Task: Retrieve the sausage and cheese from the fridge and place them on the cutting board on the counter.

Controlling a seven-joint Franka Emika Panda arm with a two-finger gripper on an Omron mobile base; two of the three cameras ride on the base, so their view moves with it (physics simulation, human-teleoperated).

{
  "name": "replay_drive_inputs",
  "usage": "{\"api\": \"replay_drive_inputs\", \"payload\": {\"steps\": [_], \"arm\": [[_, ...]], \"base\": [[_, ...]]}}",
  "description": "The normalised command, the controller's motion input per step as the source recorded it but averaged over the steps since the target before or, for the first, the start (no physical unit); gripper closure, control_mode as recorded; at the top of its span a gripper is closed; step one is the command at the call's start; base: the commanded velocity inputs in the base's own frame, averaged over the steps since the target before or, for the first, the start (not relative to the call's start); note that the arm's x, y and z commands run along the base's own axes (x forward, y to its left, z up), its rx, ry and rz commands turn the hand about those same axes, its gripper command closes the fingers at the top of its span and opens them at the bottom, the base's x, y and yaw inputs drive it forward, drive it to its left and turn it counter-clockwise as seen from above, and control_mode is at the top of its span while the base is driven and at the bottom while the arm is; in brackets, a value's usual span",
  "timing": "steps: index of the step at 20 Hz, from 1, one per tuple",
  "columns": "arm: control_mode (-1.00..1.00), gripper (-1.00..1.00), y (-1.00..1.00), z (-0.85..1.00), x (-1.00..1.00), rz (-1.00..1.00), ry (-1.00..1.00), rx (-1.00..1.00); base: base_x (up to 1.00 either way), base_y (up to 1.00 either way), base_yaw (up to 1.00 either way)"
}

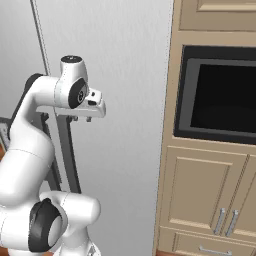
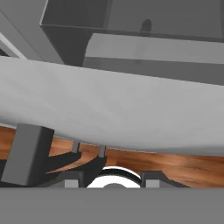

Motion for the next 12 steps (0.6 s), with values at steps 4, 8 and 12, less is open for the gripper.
{"api": "replay_drive_inputs", "payload": {"steps": [4,8,12], "arm": [[1.00,-1.00,0.00,0.00,0.00,0.00,0.00,0.00],[1.00,-1.00,0.00,0.00,0.00,0.00,0.00,0.00],[1.00,-1.00,0.00,0.00,0.00,0.00,0.00,0.00]], "base": [[0.00,0.00,0.00],[0.00,0.00,0.00],[0.00,0.00,0.00]]}}
